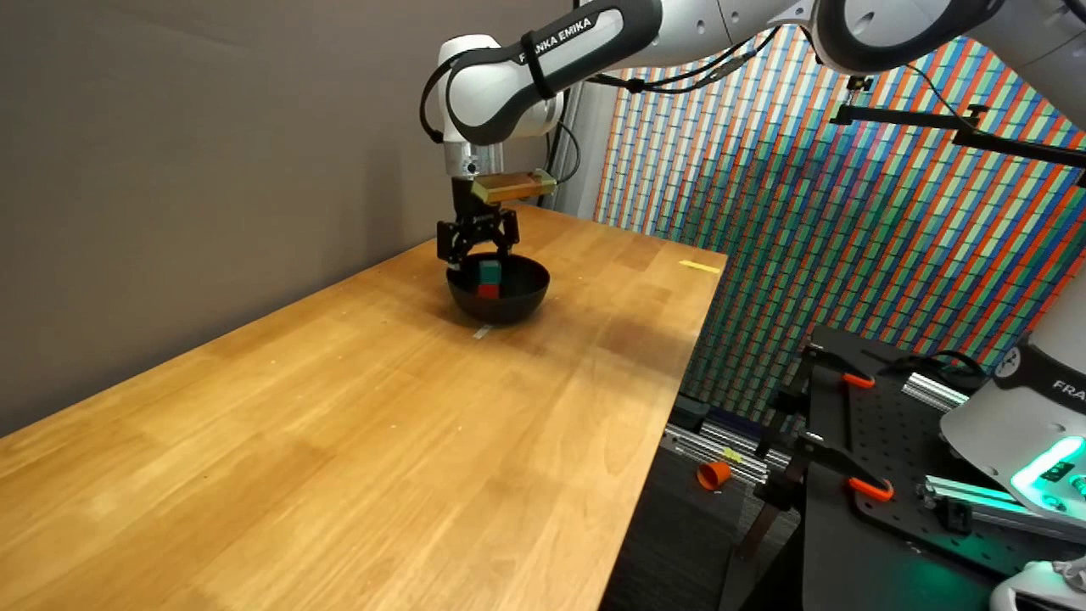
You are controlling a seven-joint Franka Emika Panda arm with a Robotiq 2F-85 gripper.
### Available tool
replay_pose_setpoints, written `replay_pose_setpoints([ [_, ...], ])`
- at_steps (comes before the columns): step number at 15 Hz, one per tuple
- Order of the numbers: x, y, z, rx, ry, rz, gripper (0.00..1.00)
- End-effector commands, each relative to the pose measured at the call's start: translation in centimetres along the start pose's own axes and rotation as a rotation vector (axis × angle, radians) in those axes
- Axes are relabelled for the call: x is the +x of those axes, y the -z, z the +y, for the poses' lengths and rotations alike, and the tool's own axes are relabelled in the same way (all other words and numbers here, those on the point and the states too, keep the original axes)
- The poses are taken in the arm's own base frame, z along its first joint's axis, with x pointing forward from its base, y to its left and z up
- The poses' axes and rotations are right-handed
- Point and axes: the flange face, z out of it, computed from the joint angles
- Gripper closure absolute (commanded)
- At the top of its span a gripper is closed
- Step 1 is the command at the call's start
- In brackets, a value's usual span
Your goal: Take the blocks out of the bowl and put them on the table
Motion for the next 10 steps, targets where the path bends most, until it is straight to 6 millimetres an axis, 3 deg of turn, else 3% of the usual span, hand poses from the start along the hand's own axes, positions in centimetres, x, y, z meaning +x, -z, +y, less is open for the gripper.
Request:
replay_pose_setpoints([
  [1, 0.8, -0.1, -0.7, 0.008, 0.015, -0.005, 0.00],
  [10, 0.9, -1.4, 0.2, 0.003, 0.000, -0.025, 0.00],
])
